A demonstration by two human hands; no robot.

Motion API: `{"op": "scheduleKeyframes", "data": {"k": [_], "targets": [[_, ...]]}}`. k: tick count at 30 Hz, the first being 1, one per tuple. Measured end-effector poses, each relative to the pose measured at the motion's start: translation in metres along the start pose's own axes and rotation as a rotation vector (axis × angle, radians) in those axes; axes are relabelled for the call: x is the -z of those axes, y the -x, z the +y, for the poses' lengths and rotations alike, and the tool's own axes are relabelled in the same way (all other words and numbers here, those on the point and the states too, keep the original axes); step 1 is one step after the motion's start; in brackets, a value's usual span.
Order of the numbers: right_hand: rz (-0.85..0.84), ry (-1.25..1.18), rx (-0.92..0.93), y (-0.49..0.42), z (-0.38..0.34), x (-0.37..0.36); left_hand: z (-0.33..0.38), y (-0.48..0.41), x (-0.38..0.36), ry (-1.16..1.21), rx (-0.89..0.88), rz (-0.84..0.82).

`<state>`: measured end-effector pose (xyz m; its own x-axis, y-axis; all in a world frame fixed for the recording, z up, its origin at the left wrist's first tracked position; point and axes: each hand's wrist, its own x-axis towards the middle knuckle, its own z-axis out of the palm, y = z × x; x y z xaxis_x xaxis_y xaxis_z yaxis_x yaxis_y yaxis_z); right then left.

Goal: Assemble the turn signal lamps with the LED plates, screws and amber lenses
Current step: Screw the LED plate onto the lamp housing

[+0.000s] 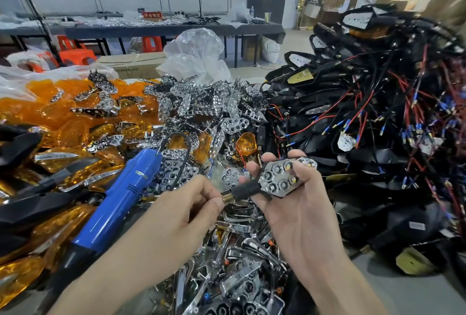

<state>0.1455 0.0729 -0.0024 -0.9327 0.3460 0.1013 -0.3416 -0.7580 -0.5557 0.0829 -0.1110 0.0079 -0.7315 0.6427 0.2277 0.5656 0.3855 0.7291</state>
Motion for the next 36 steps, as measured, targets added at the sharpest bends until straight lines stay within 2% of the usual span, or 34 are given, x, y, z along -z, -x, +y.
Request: {"op": "scheduleKeyframes", "data": {"k": [7,19,25,28,33,36], "targets": [[-0.088,0.34,0.131,0.004,0.01,-0.002,-0.002,-0.002,0.007,-0.005,0.066,-0.042],[-0.084,0.309,0.126,0.004,0.006,0.001,0.001,-0.001,0.014,0.0,0.078,-0.086],[-0.099,0.288,0.051,0.006,0.007,0.0,0.016,-0.001,0.013,0.161,0.05,-0.057],[-0.163,0.276,-0.022,0.008,0.011,-0.004,0.021,-0.002,0.001,0.056,-0.012,-0.014],[-0.152,0.253,-0.133,0.007,0.02,-0.004,0.015,-0.003,-0.016,-0.018,0.066,0.055],[-0.128,0.26,-0.197,0.003,0.02,-0.004,0.014,-0.002,-0.014,0.077,0.104,0.031]]}}
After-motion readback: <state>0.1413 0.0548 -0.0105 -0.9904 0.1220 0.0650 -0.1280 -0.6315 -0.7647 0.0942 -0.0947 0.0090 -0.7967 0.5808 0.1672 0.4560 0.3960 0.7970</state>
